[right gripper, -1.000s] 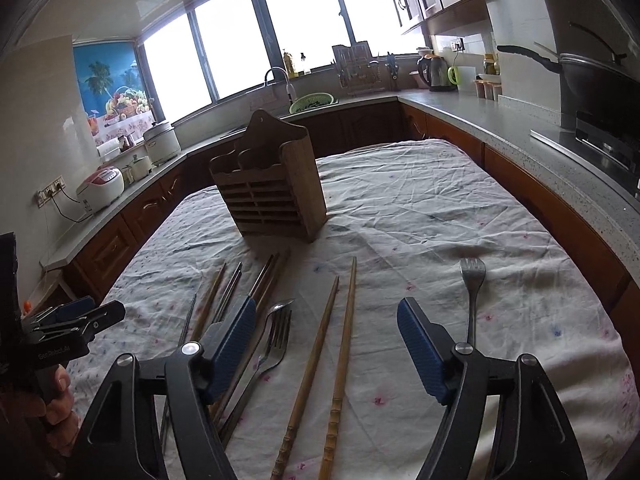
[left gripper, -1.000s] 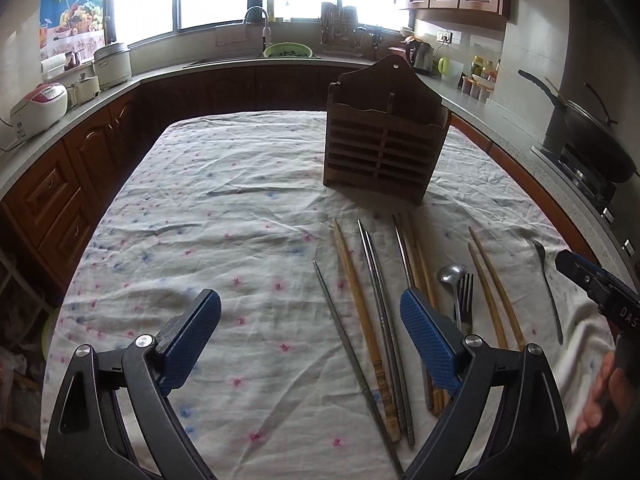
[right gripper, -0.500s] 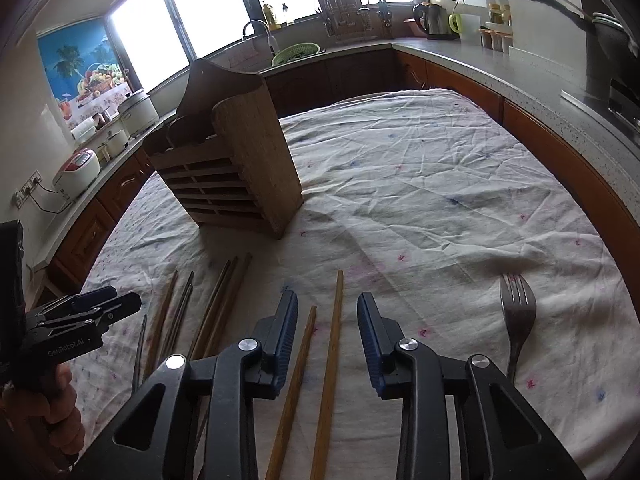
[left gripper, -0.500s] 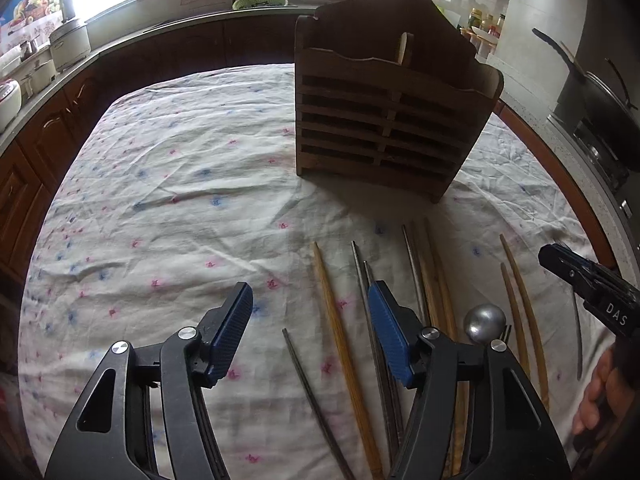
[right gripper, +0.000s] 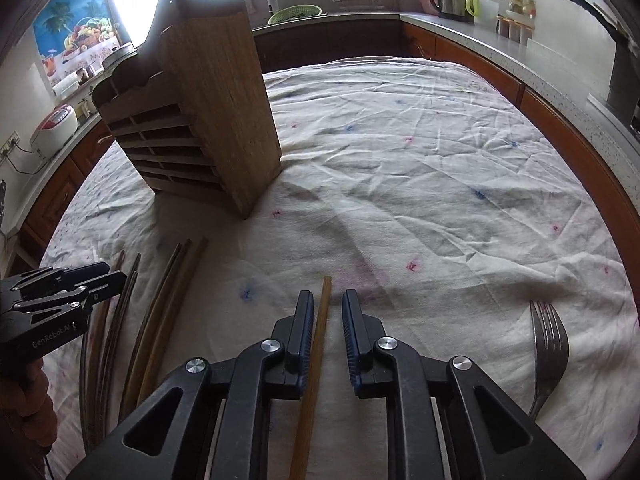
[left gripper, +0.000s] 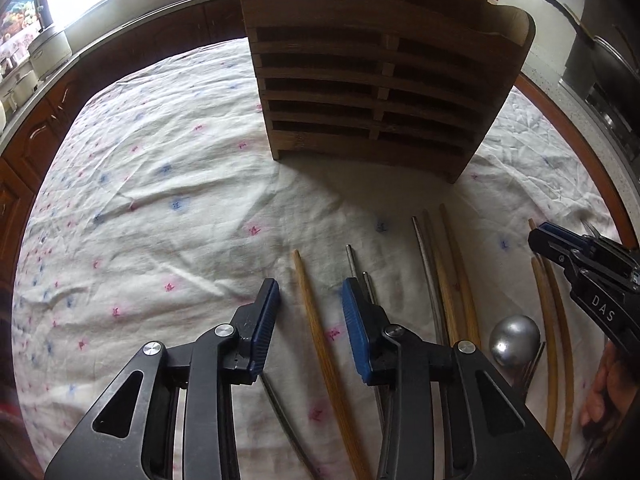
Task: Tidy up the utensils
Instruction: 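Close the left tool on a wooden chopstick while the right tool grasps another wooden chopstick, then lift the chopsticks with both tools and carry them over the wooden holder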
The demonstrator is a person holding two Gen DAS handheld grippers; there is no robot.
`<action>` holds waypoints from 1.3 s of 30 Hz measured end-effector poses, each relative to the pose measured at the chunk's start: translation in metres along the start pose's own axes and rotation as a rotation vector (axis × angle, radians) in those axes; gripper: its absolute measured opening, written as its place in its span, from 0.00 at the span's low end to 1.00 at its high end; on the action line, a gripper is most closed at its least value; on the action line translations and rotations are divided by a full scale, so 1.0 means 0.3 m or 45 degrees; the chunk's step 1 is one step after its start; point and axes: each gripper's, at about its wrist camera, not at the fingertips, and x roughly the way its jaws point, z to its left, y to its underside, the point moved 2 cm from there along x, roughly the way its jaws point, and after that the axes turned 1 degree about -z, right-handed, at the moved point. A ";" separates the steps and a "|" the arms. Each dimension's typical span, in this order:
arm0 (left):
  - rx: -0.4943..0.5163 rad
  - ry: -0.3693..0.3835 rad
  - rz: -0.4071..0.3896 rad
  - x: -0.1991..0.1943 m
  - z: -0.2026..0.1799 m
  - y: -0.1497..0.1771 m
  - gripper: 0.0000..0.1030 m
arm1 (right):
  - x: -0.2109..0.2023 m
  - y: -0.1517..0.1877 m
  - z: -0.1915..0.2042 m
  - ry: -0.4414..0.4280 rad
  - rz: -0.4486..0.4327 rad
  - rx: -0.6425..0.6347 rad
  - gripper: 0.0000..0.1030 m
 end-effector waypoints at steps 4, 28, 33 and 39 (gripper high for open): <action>0.037 0.013 -0.027 -0.001 -0.035 0.003 0.08 | 0.001 0.009 0.035 0.068 -0.028 -0.088 0.14; -0.102 0.221 -0.277 -0.367 0.067 0.040 0.04 | -0.274 -0.029 0.037 -0.210 -0.235 0.088 0.04; -0.125 0.255 -0.361 -0.493 0.087 0.077 0.04 | -0.379 -0.042 0.068 -0.244 -0.313 0.074 0.04; -0.137 0.274 -0.454 -0.619 0.119 0.107 0.04 | -0.496 -0.055 0.108 -0.279 -0.404 0.059 0.04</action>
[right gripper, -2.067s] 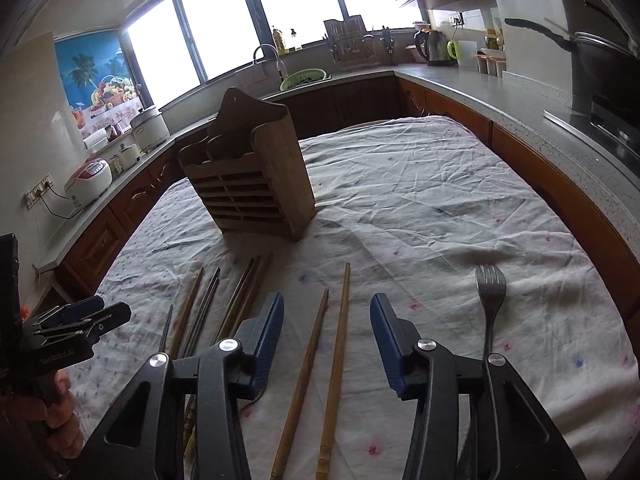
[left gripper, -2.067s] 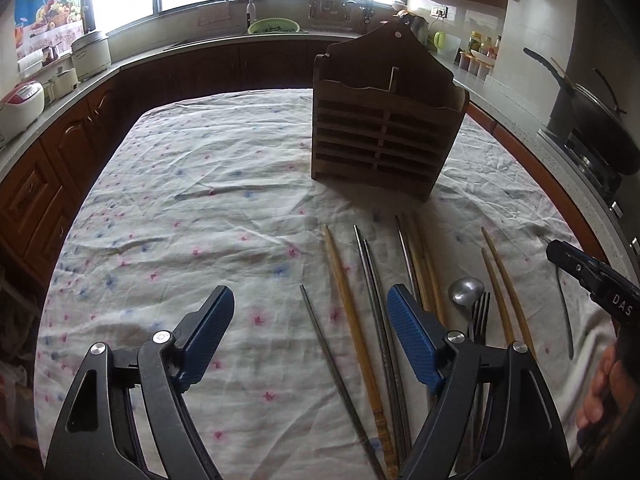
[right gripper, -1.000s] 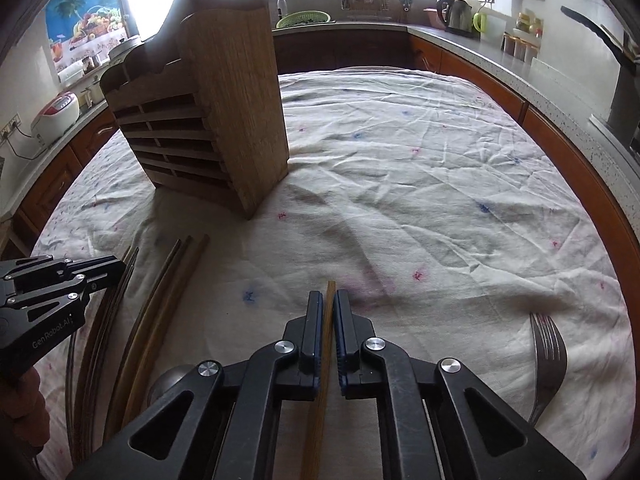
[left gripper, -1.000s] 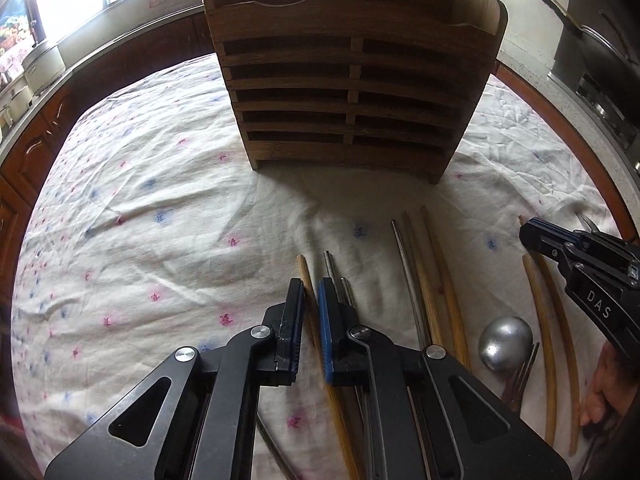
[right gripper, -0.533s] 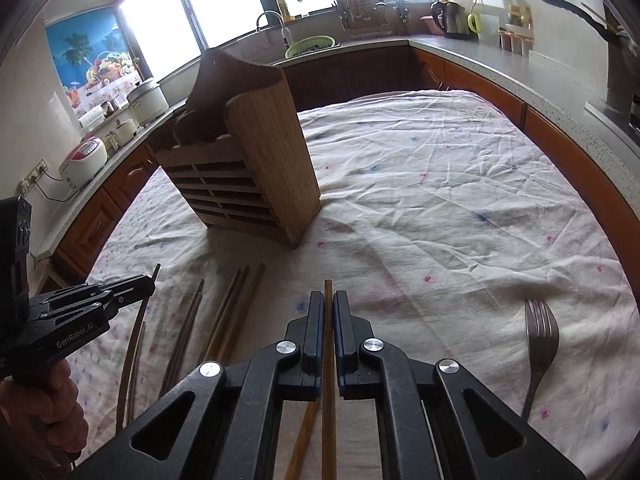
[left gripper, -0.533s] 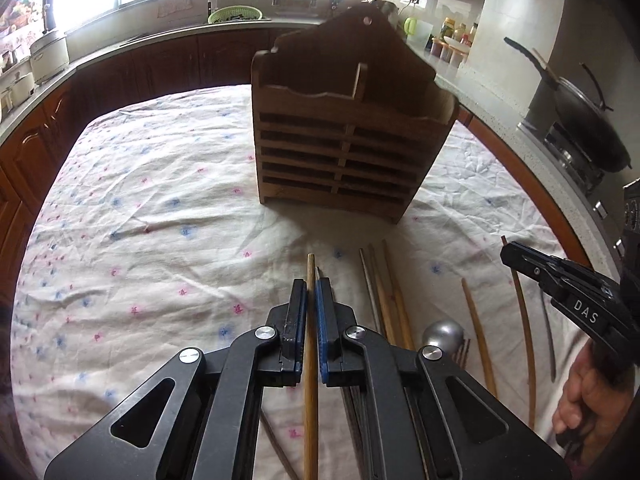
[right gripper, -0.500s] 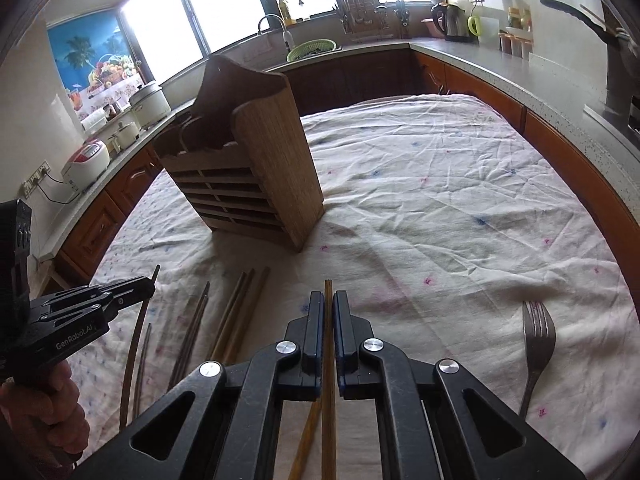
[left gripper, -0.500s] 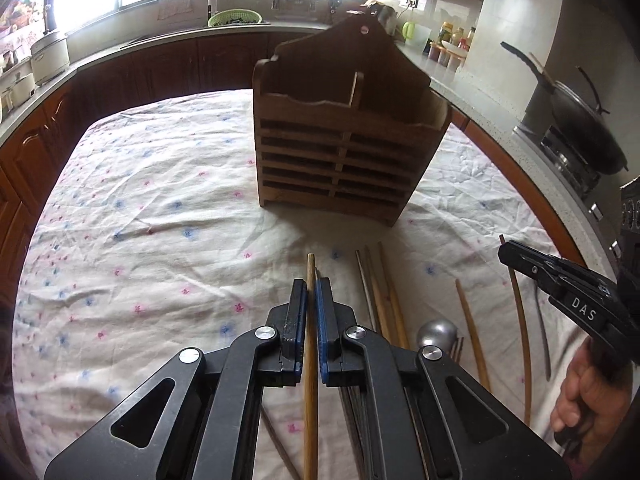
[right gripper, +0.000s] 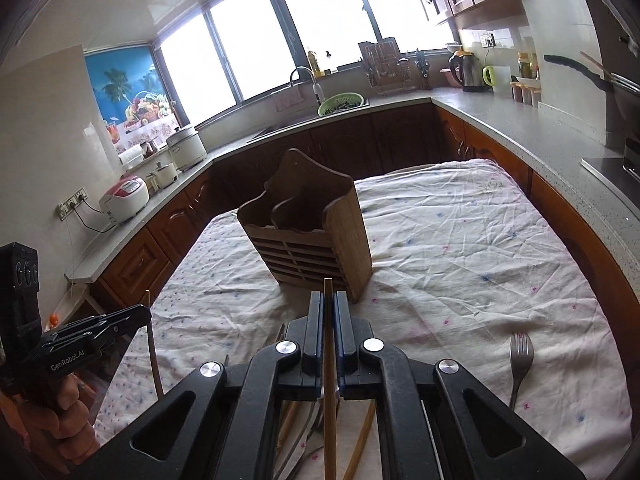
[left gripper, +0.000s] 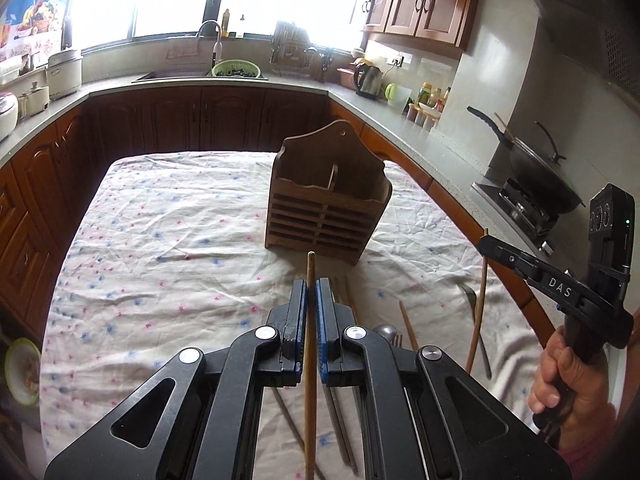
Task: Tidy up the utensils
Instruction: 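Lift the chopsticks with both tools and carry them over the wooden holder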
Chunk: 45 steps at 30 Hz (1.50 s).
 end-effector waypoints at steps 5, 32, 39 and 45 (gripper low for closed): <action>-0.004 0.017 -0.080 -0.103 0.004 -0.020 0.04 | -0.083 -0.046 0.058 -0.028 -0.082 -0.033 0.04; -0.042 -0.003 -0.271 -0.202 0.048 -0.134 0.03 | -0.136 -0.186 0.122 -0.091 -0.268 -0.062 0.04; -0.042 -0.004 -0.325 -0.200 0.058 -0.216 0.03 | -0.125 -0.253 0.126 -0.102 -0.321 -0.051 0.04; -0.006 -0.001 -0.415 -0.204 0.038 -0.353 0.03 | -0.127 -0.374 0.137 -0.114 -0.414 -0.047 0.04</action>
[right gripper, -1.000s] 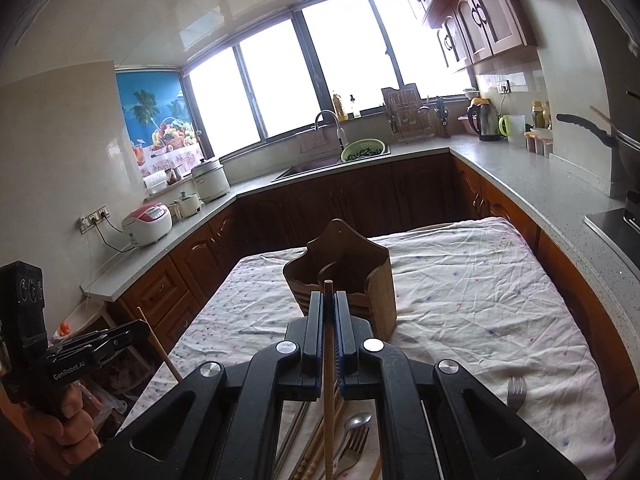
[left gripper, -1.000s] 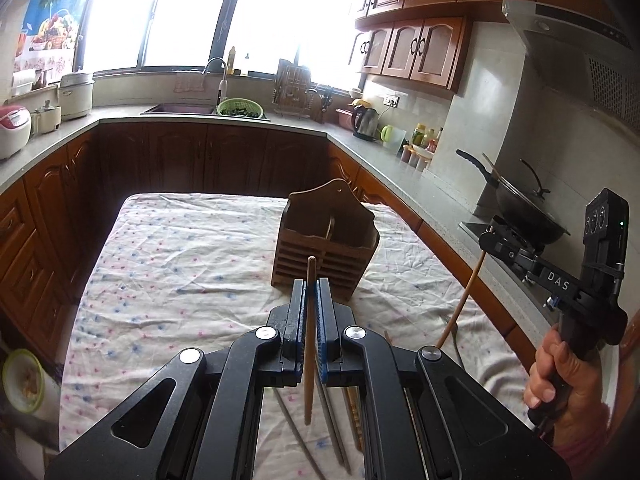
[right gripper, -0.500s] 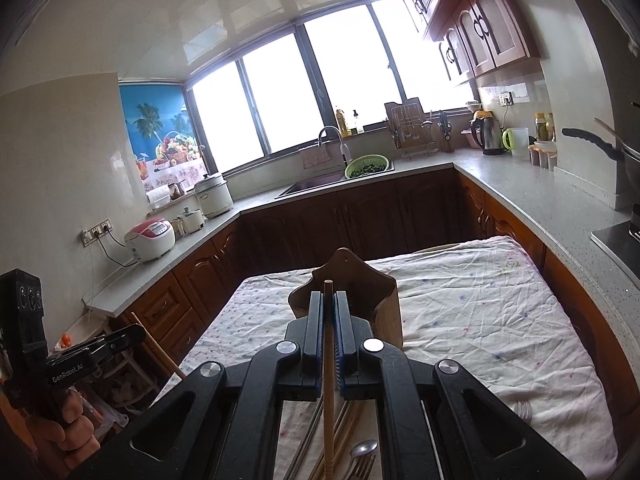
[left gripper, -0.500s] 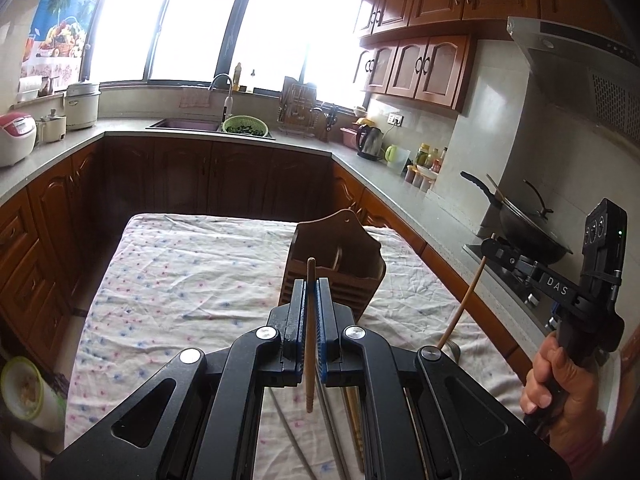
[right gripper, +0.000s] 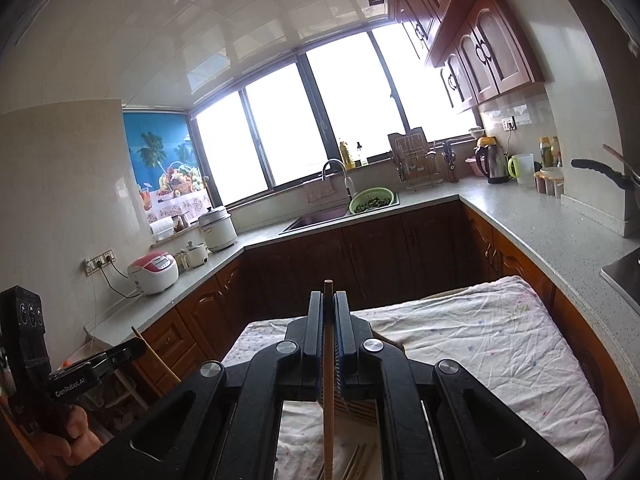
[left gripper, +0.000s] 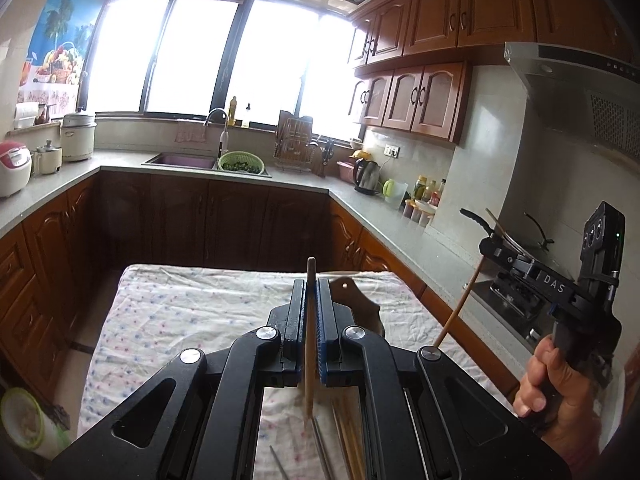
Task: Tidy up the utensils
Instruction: 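Lift the chopsticks with both tools and carry them over the wooden holder, then lower the chopsticks into the holder and open both tools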
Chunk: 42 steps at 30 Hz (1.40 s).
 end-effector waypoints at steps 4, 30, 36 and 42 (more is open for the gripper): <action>0.024 0.005 -0.060 0.053 -0.022 -0.087 0.03 | 0.038 -0.083 -0.002 0.021 -0.079 -0.015 0.04; -0.204 -0.065 0.086 0.641 0.116 0.053 0.03 | 0.409 0.119 -0.235 0.147 -0.099 0.126 0.05; -0.190 -0.077 0.106 0.660 0.130 0.064 0.04 | 0.428 0.146 -0.248 0.158 -0.054 0.133 0.05; -0.167 -0.082 0.111 0.664 0.128 0.060 0.04 | 0.443 0.137 -0.253 0.160 -0.015 0.131 0.06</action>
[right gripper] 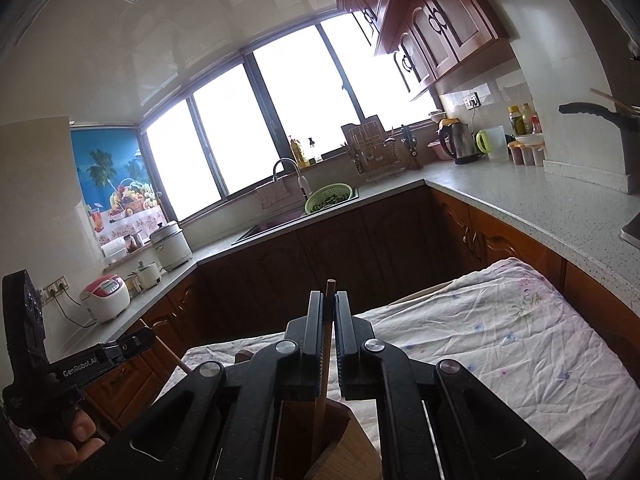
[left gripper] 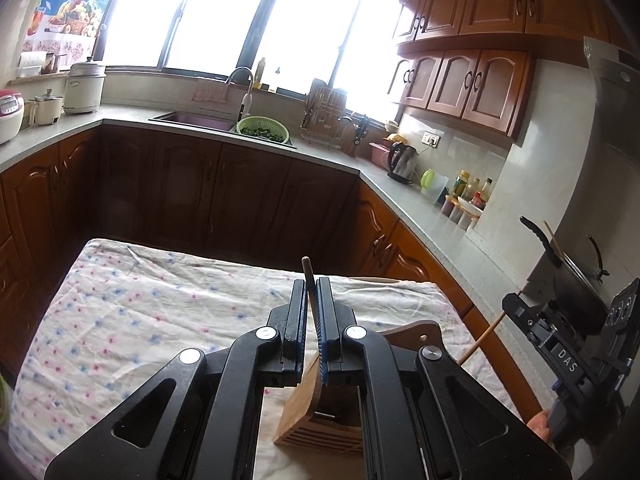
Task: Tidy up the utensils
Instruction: 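Lower the chopsticks into the holder and open both tools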
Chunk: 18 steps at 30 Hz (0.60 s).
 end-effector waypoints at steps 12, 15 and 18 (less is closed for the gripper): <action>-0.040 -0.018 0.045 -0.001 0.032 0.005 0.40 | 0.003 0.014 -0.034 0.013 0.067 0.044 0.34; -0.060 -0.015 0.057 -0.015 0.041 0.014 0.47 | -0.016 0.012 -0.042 0.019 0.060 0.059 0.47; -0.055 -0.025 0.051 -0.054 0.046 0.029 0.63 | -0.033 0.013 -0.050 0.011 0.072 0.081 0.59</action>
